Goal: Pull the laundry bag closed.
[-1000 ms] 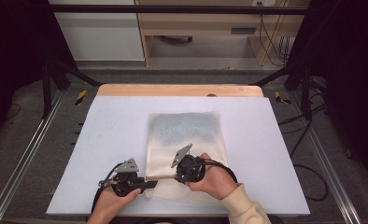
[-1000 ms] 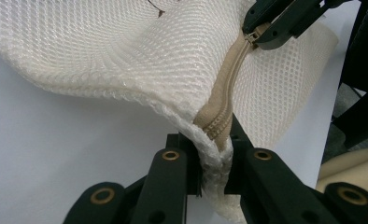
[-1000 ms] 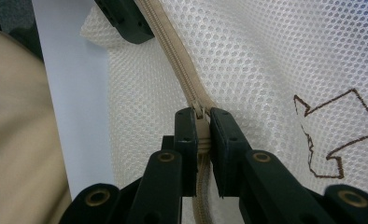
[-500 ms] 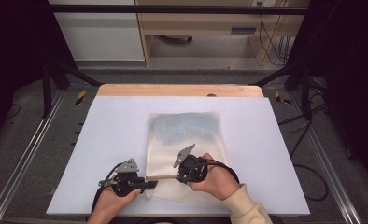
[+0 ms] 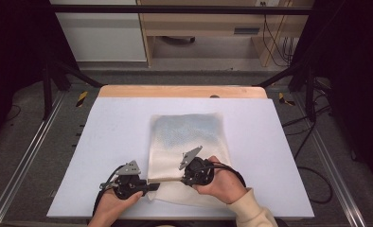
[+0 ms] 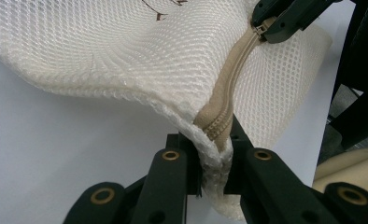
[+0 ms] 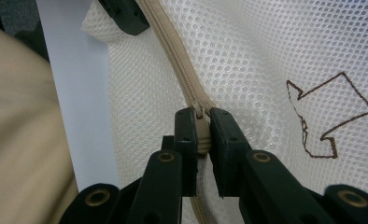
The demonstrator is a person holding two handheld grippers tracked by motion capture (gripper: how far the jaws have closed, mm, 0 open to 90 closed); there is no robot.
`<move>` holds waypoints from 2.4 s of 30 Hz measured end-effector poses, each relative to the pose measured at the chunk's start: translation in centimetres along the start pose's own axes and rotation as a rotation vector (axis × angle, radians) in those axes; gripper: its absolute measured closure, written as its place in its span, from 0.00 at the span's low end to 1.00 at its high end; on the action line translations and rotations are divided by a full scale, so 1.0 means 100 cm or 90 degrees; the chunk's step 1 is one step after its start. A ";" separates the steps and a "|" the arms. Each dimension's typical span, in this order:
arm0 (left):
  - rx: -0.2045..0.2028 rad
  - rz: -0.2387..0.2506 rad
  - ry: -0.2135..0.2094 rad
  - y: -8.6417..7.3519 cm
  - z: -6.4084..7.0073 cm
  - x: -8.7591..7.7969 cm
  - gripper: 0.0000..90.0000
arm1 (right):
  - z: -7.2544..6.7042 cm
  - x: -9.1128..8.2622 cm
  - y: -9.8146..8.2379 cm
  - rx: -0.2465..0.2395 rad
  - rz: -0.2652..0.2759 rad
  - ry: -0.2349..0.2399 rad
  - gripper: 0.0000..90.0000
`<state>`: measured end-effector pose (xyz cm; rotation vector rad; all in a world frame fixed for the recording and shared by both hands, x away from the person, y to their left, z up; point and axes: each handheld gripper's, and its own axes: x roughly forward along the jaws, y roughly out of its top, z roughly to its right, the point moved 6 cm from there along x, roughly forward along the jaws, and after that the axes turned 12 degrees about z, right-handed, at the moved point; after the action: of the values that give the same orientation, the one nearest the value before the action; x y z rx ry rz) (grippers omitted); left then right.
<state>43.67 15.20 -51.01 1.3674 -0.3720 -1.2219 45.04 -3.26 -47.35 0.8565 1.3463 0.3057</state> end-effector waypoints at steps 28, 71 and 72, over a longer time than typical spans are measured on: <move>0.015 0.000 -0.001 0.001 0.003 0.000 0.91 | -0.001 -0.006 -0.006 0.007 0.012 -0.009 0.91; 0.024 -0.005 0.000 0.002 0.003 0.000 0.91 | 0.000 -0.010 -0.020 0.017 0.020 -0.024 0.91; 0.024 -0.004 0.000 0.002 0.003 0.000 0.91 | 0.000 -0.010 -0.020 0.019 0.020 -0.023 0.91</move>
<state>43.49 14.94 -50.75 1.4019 -0.3928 -1.2257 44.21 -5.25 -47.98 0.9045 1.3070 0.2942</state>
